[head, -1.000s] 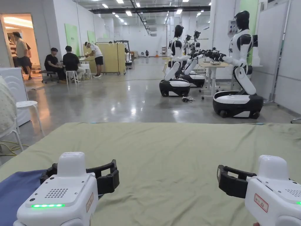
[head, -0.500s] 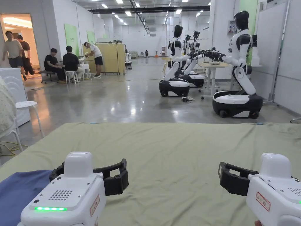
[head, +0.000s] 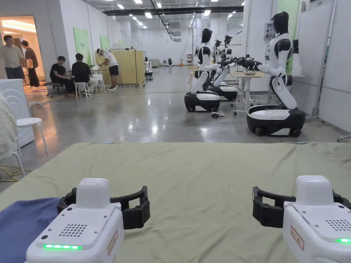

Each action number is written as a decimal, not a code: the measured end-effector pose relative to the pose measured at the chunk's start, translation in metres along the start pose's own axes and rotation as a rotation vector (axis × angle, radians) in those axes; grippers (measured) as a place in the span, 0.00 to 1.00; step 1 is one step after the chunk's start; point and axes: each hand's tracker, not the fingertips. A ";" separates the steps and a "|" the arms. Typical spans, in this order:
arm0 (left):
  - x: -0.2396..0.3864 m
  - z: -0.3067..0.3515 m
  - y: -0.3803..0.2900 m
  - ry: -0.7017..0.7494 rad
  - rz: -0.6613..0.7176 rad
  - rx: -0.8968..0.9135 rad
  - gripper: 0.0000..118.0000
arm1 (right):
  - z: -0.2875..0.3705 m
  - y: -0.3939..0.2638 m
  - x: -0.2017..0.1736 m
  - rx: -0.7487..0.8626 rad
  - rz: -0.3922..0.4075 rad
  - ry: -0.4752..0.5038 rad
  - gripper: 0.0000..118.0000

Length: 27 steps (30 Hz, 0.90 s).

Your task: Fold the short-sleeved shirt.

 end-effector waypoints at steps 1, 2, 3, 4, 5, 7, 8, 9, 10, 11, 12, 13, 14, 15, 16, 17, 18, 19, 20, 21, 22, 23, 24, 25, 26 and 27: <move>0.000 0.000 0.000 -0.006 0.007 -0.003 0.98 | 0.000 0.000 0.000 -0.009 -0.006 0.002 0.97; -0.001 0.001 0.001 -0.022 0.025 -0.003 0.96 | 0.000 0.000 0.000 -0.022 -0.010 -0.008 0.90; -0.002 0.002 0.003 -0.031 0.040 0.003 0.94 | 0.000 0.000 0.000 -0.024 -0.017 -0.008 0.86; -0.002 0.004 0.004 -0.037 0.046 0.014 0.94 | 0.001 0.000 0.000 -0.024 -0.028 -0.006 0.86; 0.000 0.005 0.005 -0.031 0.035 0.024 0.80 | 0.002 0.001 0.000 -0.022 -0.036 -0.011 0.66; 0.006 0.002 0.007 0.016 -0.016 0.029 0.01 | 0.001 0.002 0.000 -0.027 -0.055 -0.038 0.01; 0.006 0.004 0.006 0.016 0.003 0.043 0.00 | 0.002 0.002 0.004 -0.013 -0.086 -0.043 0.01; 0.005 0.004 0.007 -0.024 0.012 0.038 0.00 | 0.003 0.003 0.006 -0.016 -0.089 -0.026 0.00; 0.007 0.002 0.007 -0.053 0.009 0.000 0.00 | 0.003 0.005 0.005 -0.024 -0.077 -0.021 0.00; 0.009 0.000 0.008 -0.046 0.003 -0.007 0.00 | 0.003 0.006 0.003 -0.023 -0.059 -0.022 0.00; 0.009 0.000 0.006 -0.050 0.006 -0.005 0.00 | 0.005 0.006 0.001 -0.013 -0.049 -0.022 0.00; 0.008 0.000 0.003 -0.051 0.006 -0.006 0.00 | 0.006 0.006 0.000 -0.006 -0.042 -0.018 0.00; 0.010 -0.001 0.003 -0.053 0.004 -0.013 0.00 | 0.007 0.007 -0.001 -0.001 -0.035 -0.019 0.00; 0.010 -0.001 0.004 -0.057 0.002 -0.023 0.00 | 0.007 0.009 -0.002 0.000 -0.030 -0.013 0.00; 0.010 -0.001 0.004 -0.054 0.002 -0.025 0.00 | 0.011 0.011 -0.008 0.002 -0.023 -0.005 0.00; 0.007 0.000 0.001 -0.044 0.002 -0.026 0.00 | 0.012 0.011 -0.012 0.006 -0.013 -0.001 0.00; 0.004 0.001 0.002 -0.034 0.002 -0.027 0.00 | 0.011 0.011 -0.017 0.009 0.002 0.009 0.00; 0.000 0.003 0.002 -0.021 0.002 -0.028 0.00 | 0.010 0.011 -0.021 0.009 0.008 0.021 0.00; -0.006 0.005 0.002 -0.007 0.001 -0.029 0.00 | 0.005 0.010 -0.024 0.010 0.005 0.044 0.00; -0.012 0.008 0.000 0.018 -0.006 -0.032 0.00 | 0.001 0.011 -0.031 0.006 -0.004 0.076 0.00; -0.018 0.011 0.000 0.049 -0.011 -0.034 0.00 | -0.003 0.012 -0.039 0.001 -0.010 0.098 0.00; -0.027 0.016 0.001 0.084 -0.008 -0.037 0.00 | -0.006 0.013 -0.050 -0.004 -0.011 0.137 0.00; -0.037 0.021 0.001 0.118 0.005 -0.040 0.00 | -0.007 0.015 -0.065 -0.003 -0.007 0.172 0.00; -0.046 0.025 0.000 0.149 0.013 -0.044 0.00 | -0.009 0.016 -0.075 0.000 0.001 0.197 0.00; -0.057 0.032 0.001 0.187 0.025 -0.050 0.00 | -0.011 0.016 -0.087 0.003 0.011 0.234 0.00; -0.067 0.040 0.002 0.226 0.036 -0.051 0.00 | -0.014 0.017 -0.100 0.002 0.023 0.269 0.00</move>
